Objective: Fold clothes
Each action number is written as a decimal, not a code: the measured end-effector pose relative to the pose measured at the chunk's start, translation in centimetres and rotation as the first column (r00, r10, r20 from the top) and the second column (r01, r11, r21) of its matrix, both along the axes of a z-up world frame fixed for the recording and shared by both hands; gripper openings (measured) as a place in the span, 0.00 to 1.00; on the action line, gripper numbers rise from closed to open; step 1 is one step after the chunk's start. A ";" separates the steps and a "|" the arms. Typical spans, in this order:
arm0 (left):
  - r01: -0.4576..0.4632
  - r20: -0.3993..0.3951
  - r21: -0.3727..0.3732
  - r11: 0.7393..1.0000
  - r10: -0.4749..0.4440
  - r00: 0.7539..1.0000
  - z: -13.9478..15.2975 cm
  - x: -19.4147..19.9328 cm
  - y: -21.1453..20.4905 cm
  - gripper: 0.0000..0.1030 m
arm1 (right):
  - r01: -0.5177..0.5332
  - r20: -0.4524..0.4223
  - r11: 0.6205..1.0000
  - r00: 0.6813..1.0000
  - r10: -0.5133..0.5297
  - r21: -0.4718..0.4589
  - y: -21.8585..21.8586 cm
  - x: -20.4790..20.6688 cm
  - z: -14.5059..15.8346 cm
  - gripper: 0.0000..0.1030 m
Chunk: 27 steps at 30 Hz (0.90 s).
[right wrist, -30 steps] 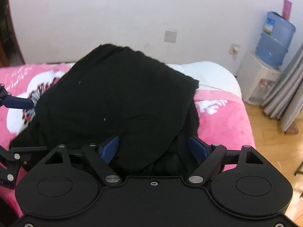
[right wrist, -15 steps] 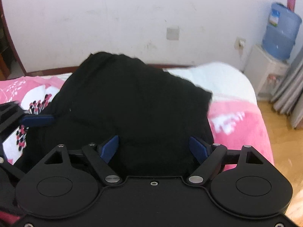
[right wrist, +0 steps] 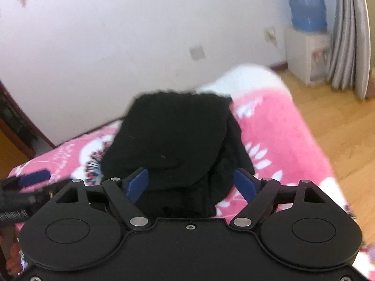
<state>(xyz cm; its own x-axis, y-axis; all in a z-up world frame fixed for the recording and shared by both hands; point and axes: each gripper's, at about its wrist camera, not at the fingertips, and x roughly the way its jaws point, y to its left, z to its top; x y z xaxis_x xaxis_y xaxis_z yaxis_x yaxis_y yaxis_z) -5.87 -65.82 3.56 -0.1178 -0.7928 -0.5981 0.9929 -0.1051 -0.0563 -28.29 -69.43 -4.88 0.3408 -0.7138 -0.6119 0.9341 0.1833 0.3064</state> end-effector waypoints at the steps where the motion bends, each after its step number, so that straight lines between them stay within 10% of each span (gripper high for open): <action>1: 0.002 0.006 -0.029 1.000 -0.001 1.000 1.3 -0.8 1.0 0.94 | -0.005 -0.006 0.999 1.000 0.005 -0.034 1.1 -0.3 1.3 0.84; 11: 0.026 0.072 -0.109 0.994 -0.019 0.997 5.5 -5.8 9.1 1.00 | 0.054 -0.037 0.966 0.997 -0.065 -0.252 10.7 -4.3 8.8 1.00; 27: -0.076 0.165 -0.129 0.989 0.097 0.982 2.2 -6.7 11.8 1.00 | 0.020 -0.161 0.979 0.985 -0.054 -0.205 13.6 -2.6 6.6 1.00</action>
<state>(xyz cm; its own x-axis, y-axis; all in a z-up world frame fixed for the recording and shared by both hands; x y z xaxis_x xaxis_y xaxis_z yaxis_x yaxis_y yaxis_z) -12.54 -54.03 5.81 0.0497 -0.8634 -0.5021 0.9924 -0.0141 0.1224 -30.87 -55.79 1.75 0.2182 -0.8383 -0.4996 0.9759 0.1896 0.1081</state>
